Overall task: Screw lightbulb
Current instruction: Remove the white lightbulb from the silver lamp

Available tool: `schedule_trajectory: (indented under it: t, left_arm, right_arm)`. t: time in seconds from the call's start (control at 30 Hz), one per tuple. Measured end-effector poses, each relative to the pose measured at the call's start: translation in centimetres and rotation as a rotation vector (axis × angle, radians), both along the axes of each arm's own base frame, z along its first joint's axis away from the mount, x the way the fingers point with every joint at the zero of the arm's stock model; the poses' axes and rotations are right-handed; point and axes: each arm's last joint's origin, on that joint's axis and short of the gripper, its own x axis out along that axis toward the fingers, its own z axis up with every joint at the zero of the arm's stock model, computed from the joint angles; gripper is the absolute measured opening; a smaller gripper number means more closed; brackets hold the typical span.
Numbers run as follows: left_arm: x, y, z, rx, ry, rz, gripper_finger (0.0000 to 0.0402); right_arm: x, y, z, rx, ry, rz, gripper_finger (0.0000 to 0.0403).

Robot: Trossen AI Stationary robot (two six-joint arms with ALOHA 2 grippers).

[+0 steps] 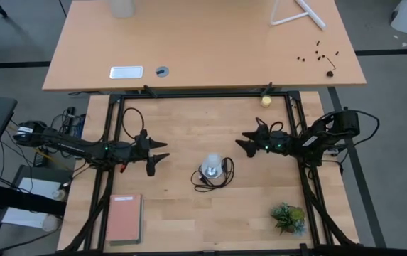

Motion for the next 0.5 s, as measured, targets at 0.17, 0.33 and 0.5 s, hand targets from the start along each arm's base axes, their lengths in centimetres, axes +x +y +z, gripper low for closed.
schedule_trajectory:
  t: [0.17, 0.33, 0.5]
  left_arm:
    - [0.03, 0.00, 0.14, -0.002, -0.015, 0.000, 0.0211]
    - [0.05, -0.01, 0.19, -0.007, -0.021, 0.000, 0.0211]
    - [0.29, -0.22, -0.41, -0.053, 0.017, -0.054, 0.0211]
  right_arm:
    - [-0.10, -0.22, 0.02, 0.016, -0.015, -0.086, 0.0373]
    - [-0.08, -0.19, 0.03, 0.022, -0.018, -0.079, 0.0373]
    - [0.50, 0.07, 0.28, 0.063, -0.042, 0.043, 0.0373]
